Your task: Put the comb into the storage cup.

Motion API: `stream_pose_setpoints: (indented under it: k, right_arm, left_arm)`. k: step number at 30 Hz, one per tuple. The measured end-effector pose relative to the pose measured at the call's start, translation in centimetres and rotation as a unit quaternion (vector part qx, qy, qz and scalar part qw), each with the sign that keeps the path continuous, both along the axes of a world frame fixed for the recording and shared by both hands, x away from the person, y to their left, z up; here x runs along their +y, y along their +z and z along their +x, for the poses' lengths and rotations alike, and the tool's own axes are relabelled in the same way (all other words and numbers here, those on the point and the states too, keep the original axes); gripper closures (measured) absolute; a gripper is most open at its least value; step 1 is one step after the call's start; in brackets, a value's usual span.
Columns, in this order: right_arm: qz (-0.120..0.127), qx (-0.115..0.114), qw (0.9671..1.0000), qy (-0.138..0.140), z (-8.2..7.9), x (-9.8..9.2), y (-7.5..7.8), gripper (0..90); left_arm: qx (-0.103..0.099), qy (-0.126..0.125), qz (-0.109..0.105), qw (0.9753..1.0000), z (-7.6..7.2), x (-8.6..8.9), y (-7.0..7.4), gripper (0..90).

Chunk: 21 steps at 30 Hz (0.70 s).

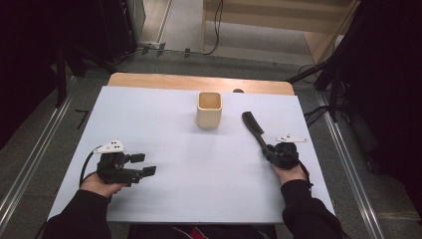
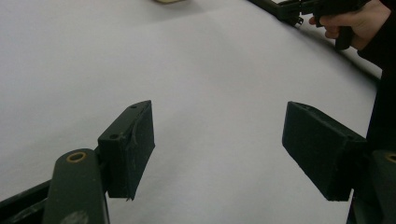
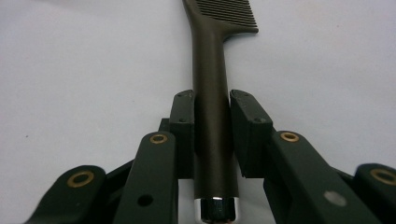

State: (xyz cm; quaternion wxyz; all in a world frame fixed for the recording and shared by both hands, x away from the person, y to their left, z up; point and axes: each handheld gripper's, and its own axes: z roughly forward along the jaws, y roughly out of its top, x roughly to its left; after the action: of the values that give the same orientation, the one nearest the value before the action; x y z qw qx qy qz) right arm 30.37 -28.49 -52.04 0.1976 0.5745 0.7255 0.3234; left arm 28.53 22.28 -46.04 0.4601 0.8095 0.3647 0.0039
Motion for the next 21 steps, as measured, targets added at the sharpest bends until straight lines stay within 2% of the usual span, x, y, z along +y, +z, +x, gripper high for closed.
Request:
stream_pose_setpoints:
  k: [3,10,14,20,21]
  right_arm:
    - [0.001,0.003,1.0000,0.000,0.2,0.1,0.1,70.2]
    - [0.024,0.021,0.9995,-0.005,0.7,0.0,0.4,70.3]
    - [0.042,0.014,0.9989,-0.018,0.6,0.0,0.8,70.4]
    - [0.049,0.001,0.9986,-0.018,0.6,0.1,1.5,70.5]
    - [0.052,0.006,0.9984,-0.022,0.6,0.1,1.7,70.5]
  left_arm:
    - [0.003,0.002,-0.003,1.0000,0.1,0.0,0.0,26.0]
    - [0.004,0.000,-0.003,1.0000,0.1,0.0,0.0,26.0]
    - [0.004,0.001,-0.005,1.0000,0.1,0.0,0.0,26.1]
    - [0.009,0.000,-0.003,1.0000,0.1,-0.1,0.0,27.3]
    - [0.009,-0.001,-0.003,1.0000,0.2,-0.1,0.0,27.3]
